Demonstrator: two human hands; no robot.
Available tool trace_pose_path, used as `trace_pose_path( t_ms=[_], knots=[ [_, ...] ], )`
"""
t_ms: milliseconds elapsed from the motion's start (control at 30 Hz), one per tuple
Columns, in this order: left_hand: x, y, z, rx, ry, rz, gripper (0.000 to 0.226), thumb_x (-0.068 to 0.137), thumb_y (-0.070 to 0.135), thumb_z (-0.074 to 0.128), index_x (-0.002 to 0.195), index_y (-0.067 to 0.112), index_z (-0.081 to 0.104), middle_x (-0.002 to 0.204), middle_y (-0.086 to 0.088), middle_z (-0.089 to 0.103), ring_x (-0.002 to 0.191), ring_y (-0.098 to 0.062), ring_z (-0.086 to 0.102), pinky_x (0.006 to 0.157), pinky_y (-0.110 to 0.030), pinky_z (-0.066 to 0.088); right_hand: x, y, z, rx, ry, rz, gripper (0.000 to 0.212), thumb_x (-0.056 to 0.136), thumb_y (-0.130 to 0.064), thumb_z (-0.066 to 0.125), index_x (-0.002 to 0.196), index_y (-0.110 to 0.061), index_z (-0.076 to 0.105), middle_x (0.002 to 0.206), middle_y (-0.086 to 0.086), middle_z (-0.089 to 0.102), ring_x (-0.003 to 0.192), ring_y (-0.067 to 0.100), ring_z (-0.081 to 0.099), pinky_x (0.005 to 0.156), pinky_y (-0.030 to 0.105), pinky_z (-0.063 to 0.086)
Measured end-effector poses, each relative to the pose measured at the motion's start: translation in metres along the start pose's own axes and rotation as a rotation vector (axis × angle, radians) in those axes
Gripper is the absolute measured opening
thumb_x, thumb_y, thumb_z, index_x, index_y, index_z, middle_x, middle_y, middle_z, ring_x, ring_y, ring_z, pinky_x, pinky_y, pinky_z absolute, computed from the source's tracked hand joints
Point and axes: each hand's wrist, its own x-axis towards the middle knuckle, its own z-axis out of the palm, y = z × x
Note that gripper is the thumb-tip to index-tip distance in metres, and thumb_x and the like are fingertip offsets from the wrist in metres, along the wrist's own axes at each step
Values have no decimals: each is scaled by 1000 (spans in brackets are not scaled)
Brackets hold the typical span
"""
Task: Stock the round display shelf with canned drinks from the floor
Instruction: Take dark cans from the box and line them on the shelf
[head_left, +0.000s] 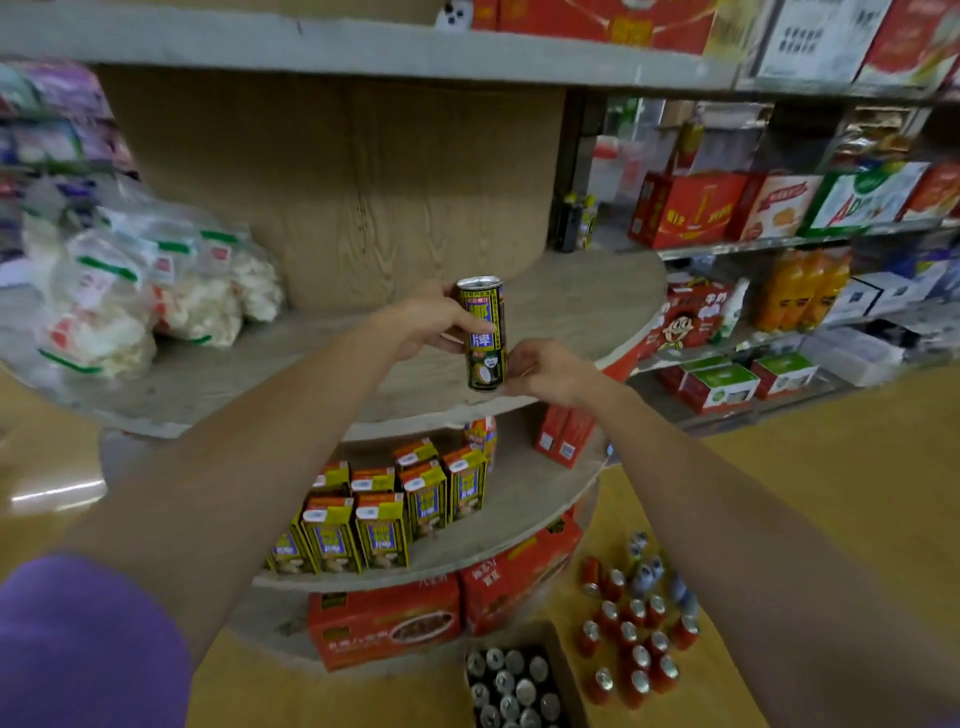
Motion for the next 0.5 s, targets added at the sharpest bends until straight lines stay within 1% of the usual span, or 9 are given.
trace_pose_path(
  t_ms=[67,100,133,200,267,367,433,500],
  knots=[
    [3,16,-7,13,21,3,38,74,4,80,106,16,65,108,-10,72,104,-30,69,93,-46,55,5,-11,-3,11,22,-42,43,72,-33,85,105,-19,62,98,-2,68,89,14,64,72,25,49],
    [4,24,-10,22,32,8,42,73,7,82,110,15,65,107,-9,73,101,-29,70,92,-45,56,7,-16,-4,23,37,-66,50,70,-39,85,110,-20,61,99,-5,67,90,11,63,72,24,48],
    [5,31,-13,29,44,13,46,72,10,84,113,14,65,106,-8,74,99,-28,71,89,-44,57,9,-20,-6,30,45,-92,55,70,-43,84,114,-22,60,100,-7,66,91,9,63,74,24,48],
    [6,43,-15,31,74,23,47,72,14,84,115,13,64,104,-9,74,95,-27,72,85,-43,59,14,-28,-10,67,44,-145,57,72,-46,82,119,-23,60,102,-10,66,94,8,63,75,21,46],
    [6,52,-14,20,91,33,44,74,15,83,114,11,64,103,-12,74,95,-30,72,83,-43,60,20,-34,-13,148,62,-171,55,74,-42,82,121,-22,60,103,-10,67,94,7,63,72,17,45],
    [7,59,-14,-1,119,37,41,76,12,82,112,13,61,104,-13,73,95,-31,72,83,-46,59,26,-40,-14,252,92,-196,43,77,-31,82,113,-22,61,101,-7,68,91,8,63,71,18,47],
    [6,61,-17,16,116,18,38,80,19,79,113,15,60,105,-12,73,95,-30,71,84,-46,59,29,-41,-9,299,82,-208,37,77,-25,82,107,-23,60,94,-10,66,85,4,62,65,13,45],
    [5,61,-20,22,107,2,35,84,31,76,114,18,63,106,-10,72,96,-27,71,85,-45,58,32,-42,-2,308,81,-222,34,77,-24,82,103,-23,60,88,-13,65,80,-1,60,60,9,44]
  ],
)
